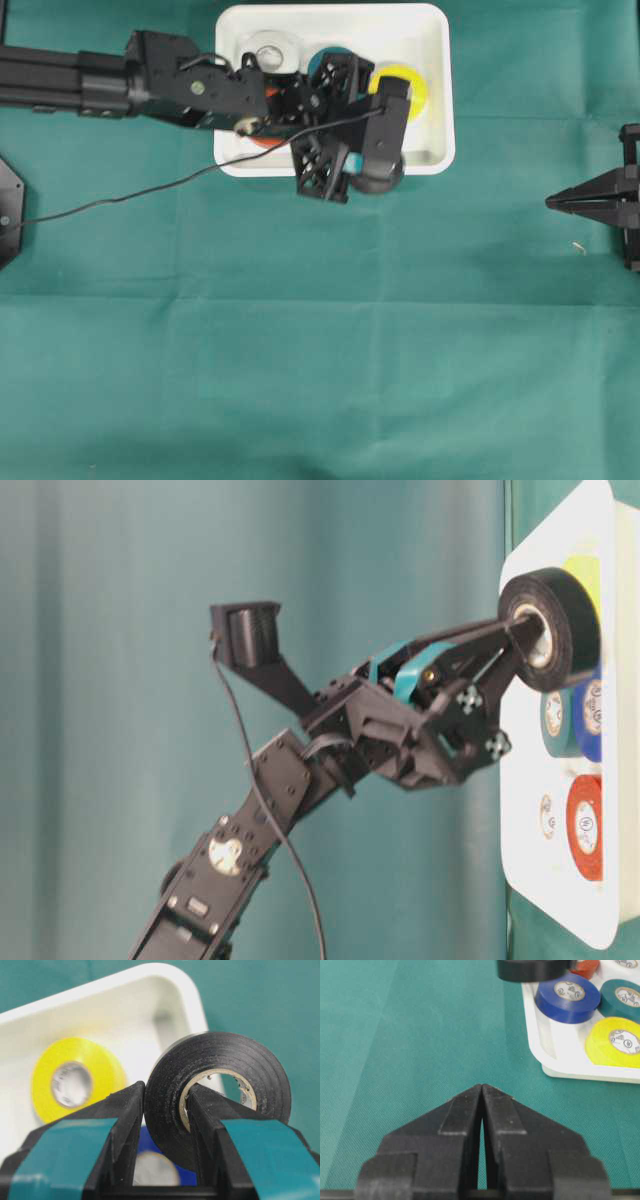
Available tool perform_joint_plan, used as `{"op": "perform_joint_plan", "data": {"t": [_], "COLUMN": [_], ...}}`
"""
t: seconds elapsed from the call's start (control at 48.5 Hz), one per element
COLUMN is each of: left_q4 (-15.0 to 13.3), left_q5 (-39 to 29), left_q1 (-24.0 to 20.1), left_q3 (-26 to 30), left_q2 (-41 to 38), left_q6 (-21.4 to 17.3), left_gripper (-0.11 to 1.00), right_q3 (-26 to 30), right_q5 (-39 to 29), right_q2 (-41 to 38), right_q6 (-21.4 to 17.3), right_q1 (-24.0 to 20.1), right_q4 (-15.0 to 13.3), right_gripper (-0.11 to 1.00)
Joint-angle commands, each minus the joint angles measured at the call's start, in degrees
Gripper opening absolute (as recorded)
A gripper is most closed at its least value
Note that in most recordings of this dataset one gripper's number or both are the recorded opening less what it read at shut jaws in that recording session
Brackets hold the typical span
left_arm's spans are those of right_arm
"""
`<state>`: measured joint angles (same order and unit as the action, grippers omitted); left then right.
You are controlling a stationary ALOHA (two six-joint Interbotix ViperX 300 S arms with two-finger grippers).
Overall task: Put the tape into the white case with the left arm.
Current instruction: 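Lift the black roll and carry it into the tray's right side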
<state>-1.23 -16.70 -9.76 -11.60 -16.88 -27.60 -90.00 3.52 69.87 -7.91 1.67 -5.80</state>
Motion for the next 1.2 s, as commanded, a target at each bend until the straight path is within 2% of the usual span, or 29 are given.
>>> {"op": "perform_joint_plan", "data": {"t": [0.0, 0.309, 0.763, 0.804, 1.01, 1.051, 1.175], "left_q4": [0.0, -0.1, -0.1, -0.1, -0.1, -0.1, 0.0], "left_q5": [0.4, 0.1, -1.1, -0.9, -0.7, -0.7, -0.7], "left_q1": [-1.1, -3.4, -3.5, -3.5, -2.5, -2.5, -2.2], "left_q3": [3.3, 8.0, 7.7, 7.7, 7.4, 7.3, 6.6], "left_q2": [-0.1, -4.0, -4.0, -3.9, -3.3, -3.1, -1.8], "left_q6": [-0.4, -1.9, -1.3, -1.3, -1.5, -1.5, -1.5], "left_gripper": [0.25, 0.25, 0.26, 0.31, 0.9, 0.95, 0.94], "right_q3": [0.6, 0.6, 0.6, 0.6, 0.6, 0.6, 0.7], "right_q5": [0.5, 0.5, 0.5, 0.6, 0.5, 0.5, 0.6], "right_q2": [-0.3, -0.4, -0.3, -0.3, -0.3, -0.3, -0.3], "right_q6": [0.1, 0.1, 0.0, 0.1, 0.0, 0.1, 0.1], "right_q1": [0.1, 0.1, 0.1, 0.1, 0.1, 0.1, 0.1], "right_q4": [0.0, 0.0, 0.0, 0.0, -0.1, -0.1, 0.0], "right_gripper": [-0.09, -0.09, -0.09, -0.09, -0.09, -0.09, -0.09]}}
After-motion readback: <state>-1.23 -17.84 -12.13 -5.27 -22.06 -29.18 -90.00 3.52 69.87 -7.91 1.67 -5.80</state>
